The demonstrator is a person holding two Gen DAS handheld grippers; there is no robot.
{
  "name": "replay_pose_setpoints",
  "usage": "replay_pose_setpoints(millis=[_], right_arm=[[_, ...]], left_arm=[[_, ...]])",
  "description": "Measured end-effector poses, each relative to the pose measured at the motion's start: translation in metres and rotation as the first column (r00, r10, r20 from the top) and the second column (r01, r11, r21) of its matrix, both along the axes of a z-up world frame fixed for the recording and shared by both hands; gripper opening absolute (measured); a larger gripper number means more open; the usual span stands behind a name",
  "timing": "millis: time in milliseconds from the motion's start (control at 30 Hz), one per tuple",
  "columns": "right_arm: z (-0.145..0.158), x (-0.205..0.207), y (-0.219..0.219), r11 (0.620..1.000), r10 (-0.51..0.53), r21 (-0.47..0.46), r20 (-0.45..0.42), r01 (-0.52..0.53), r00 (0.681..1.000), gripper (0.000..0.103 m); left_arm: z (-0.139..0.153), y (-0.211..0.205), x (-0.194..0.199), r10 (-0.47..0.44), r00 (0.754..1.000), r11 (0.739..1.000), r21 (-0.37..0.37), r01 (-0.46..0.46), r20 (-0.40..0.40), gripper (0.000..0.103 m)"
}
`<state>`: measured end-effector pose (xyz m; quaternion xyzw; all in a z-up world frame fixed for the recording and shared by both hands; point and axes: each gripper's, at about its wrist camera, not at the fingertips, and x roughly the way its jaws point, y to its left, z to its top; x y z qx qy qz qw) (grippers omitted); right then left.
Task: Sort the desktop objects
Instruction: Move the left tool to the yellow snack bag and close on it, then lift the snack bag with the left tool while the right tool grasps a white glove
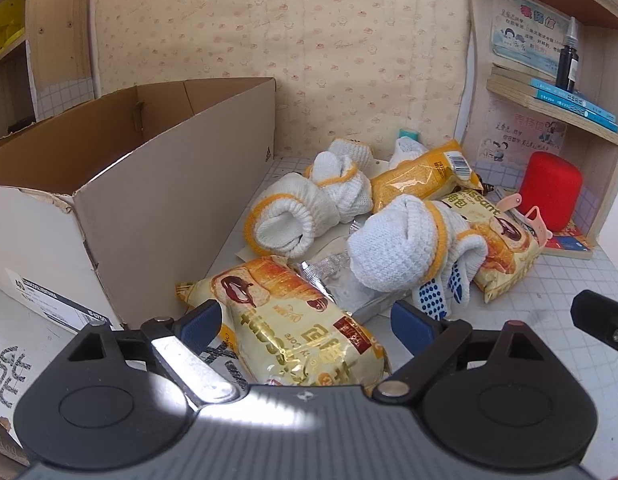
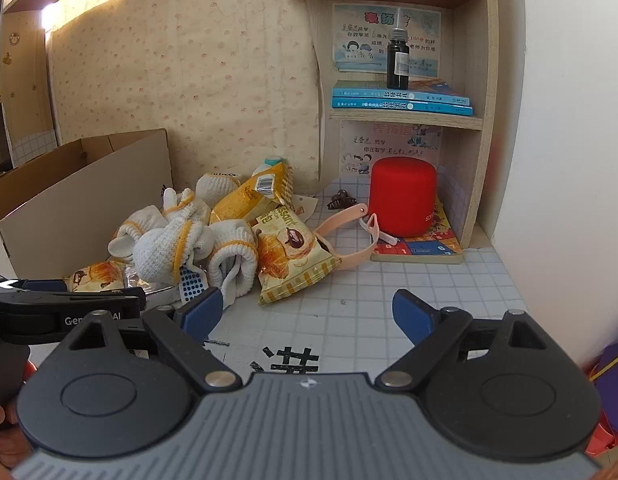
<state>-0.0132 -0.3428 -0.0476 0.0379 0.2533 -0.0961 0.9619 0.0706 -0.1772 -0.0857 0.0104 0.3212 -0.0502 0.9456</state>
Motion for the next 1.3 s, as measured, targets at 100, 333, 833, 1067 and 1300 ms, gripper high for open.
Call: replay_pose_setpoints(millis=[100,333,833,1067,1300], right_arm=[[-0.001,0.008,-0.003,1.0,0.012,0.003,0.0,-0.012,1.0,0.09],[0.001,0.034,0.007,0.993,0.113,0.015,-0.001,-0.113,0.994,0.09],[-0.009,0.099,0.058,0.96,0.271,-0.044,-0.084,-0.275,0.959,0.088],[-0.015,0.117,0.072,0.942,0.331,-0.023,-0.127,-0.336,0.935,0.072],[-0.019,0.122,0.07,0.943,0.334,0.04,-0.102,-0.331,0.937,0.053]], left_arm=[[-0.008,-0.001,0.008,0.026,0.999,1.0,0.012,-0.026,-0.027,0.089],[-0.01,0.009,0.007,0.017,1.0,1.0,-0.015,-0.017,-0.011,0.081],[-0.009,0.03,-0.012,-0.102,0.994,0.994,-0.021,0.103,0.037,0.062],[-0.009,0.037,-0.016,-0.127,0.991,0.991,-0.032,0.129,0.045,0.06],[-0.008,0.038,-0.017,-0.142,0.988,0.989,-0.031,0.144,0.057,0.057]])
